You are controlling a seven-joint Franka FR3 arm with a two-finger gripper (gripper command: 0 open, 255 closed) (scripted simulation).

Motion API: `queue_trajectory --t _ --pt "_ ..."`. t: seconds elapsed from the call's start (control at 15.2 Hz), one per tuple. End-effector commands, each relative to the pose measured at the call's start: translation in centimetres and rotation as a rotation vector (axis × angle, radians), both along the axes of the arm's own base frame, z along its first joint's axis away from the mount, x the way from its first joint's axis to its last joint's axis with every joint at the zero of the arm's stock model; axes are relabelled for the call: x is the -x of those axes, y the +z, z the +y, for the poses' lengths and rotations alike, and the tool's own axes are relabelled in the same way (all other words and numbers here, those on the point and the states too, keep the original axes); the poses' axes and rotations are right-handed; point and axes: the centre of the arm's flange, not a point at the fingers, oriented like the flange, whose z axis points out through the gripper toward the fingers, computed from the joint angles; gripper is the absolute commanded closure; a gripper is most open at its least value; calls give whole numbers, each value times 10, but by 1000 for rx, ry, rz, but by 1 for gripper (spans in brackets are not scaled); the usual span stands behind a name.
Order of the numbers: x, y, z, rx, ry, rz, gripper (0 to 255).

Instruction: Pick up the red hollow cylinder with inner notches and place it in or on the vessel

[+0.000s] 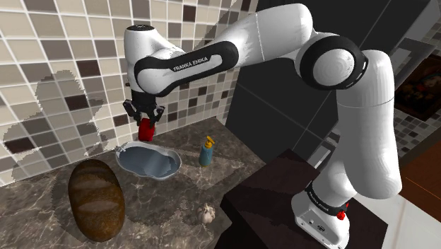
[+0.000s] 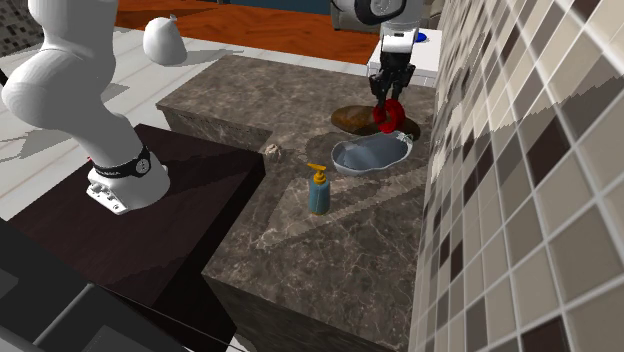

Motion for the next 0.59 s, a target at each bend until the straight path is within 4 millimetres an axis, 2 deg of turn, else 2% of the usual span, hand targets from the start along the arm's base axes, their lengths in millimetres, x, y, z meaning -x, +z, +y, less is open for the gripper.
queue_trajectory --t 0.0,0.53 --pt "0 -10 0 0 0 -1 255" --pt "0 -52 0 0 0 -1 255"
